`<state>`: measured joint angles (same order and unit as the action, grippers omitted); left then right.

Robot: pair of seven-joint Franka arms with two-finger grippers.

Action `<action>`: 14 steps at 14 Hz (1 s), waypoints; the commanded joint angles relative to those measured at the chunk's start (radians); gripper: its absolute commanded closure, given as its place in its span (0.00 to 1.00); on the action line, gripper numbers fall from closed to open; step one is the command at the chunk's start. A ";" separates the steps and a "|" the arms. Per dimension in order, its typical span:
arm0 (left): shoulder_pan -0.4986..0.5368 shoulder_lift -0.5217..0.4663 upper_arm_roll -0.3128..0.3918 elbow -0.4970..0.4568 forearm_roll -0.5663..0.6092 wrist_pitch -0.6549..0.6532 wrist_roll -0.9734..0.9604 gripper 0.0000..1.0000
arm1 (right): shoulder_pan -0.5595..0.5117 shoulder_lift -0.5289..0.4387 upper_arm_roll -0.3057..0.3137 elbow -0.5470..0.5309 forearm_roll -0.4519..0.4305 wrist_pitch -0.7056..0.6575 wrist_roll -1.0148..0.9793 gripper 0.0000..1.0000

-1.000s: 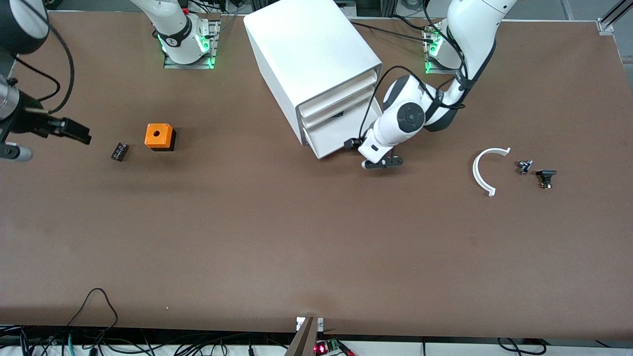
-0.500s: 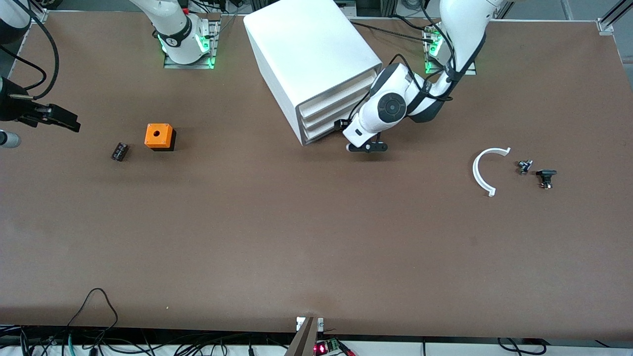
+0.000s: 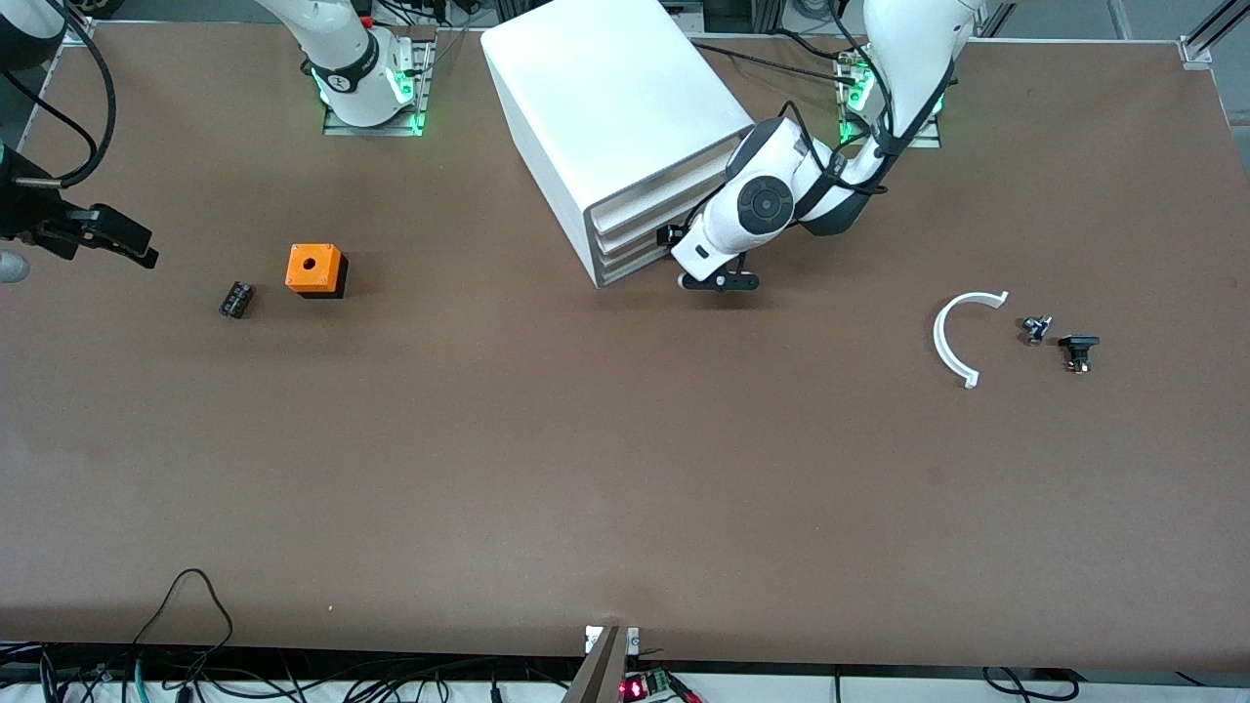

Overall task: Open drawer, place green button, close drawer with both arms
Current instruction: 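Push the drawer closed with the left gripper while the right gripper retracts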

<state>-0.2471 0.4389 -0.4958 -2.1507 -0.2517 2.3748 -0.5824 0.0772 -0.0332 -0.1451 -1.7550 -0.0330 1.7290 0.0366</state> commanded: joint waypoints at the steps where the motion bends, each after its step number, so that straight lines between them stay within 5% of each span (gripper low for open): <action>1: 0.005 -0.054 -0.009 -0.032 -0.026 -0.017 0.010 0.00 | 0.004 -0.053 -0.004 -0.049 0.018 -0.006 -0.007 0.00; 8: 0.210 -0.278 0.097 0.046 -0.024 -0.028 0.009 0.00 | 0.004 -0.091 -0.005 -0.090 0.018 0.000 -0.007 0.00; 11: 0.212 -0.344 0.244 0.229 -0.011 -0.324 0.039 0.00 | 0.006 -0.070 -0.004 -0.055 0.012 -0.003 -0.018 0.00; 14: 0.210 -0.387 0.396 0.429 0.008 -0.648 0.280 0.00 | 0.006 -0.063 -0.001 -0.054 0.016 -0.003 -0.014 0.00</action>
<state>-0.0280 0.0639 -0.1789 -1.8349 -0.2514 1.8825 -0.4314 0.0805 -0.1062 -0.1445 -1.8247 -0.0329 1.7282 0.0331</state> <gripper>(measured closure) 0.000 0.000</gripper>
